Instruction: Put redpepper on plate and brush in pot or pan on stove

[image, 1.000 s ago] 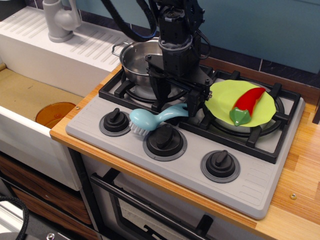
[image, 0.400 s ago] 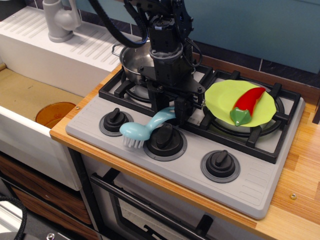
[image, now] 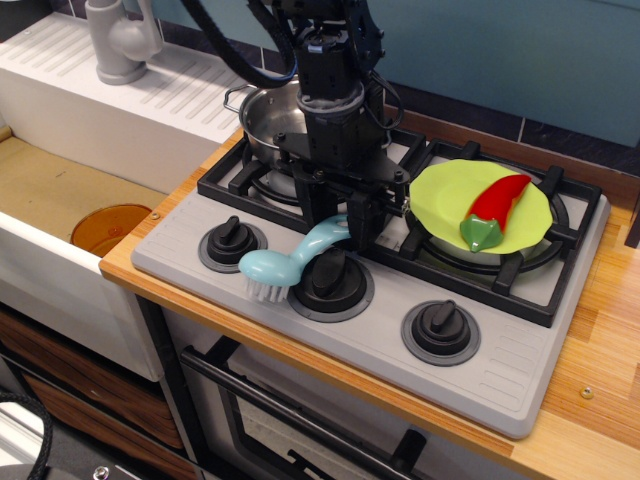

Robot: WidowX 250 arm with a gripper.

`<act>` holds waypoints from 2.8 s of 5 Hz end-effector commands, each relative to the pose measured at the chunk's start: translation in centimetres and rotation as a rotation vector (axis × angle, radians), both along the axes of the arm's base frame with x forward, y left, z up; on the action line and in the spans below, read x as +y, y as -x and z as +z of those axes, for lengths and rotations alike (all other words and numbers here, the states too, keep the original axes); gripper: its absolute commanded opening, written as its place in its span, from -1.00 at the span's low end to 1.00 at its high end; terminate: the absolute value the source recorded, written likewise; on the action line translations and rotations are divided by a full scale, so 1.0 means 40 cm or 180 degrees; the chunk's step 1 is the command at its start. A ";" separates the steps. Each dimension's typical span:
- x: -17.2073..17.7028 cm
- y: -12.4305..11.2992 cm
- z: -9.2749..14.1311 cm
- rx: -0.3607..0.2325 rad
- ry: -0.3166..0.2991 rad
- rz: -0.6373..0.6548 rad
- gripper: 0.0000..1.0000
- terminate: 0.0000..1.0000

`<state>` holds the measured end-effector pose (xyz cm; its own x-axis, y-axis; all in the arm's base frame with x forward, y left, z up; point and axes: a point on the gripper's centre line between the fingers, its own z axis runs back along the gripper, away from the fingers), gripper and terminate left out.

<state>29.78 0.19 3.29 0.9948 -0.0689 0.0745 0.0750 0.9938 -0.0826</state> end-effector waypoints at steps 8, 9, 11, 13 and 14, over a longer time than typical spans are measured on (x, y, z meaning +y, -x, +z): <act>0.155 -0.311 0.231 0.0059 -0.0160 -0.0390 -1.00 -1.00; 0.143 -0.293 0.223 0.0025 -0.0160 -0.0384 1.00 -1.00; 0.130 -0.273 0.230 0.0049 -0.0170 -0.0352 1.00 -1.00; 0.094 -0.229 0.278 0.0113 -0.0245 -0.0238 1.00 -1.00; 0.044 -0.189 0.295 0.0113 -0.0296 -0.0142 1.00 -1.00</act>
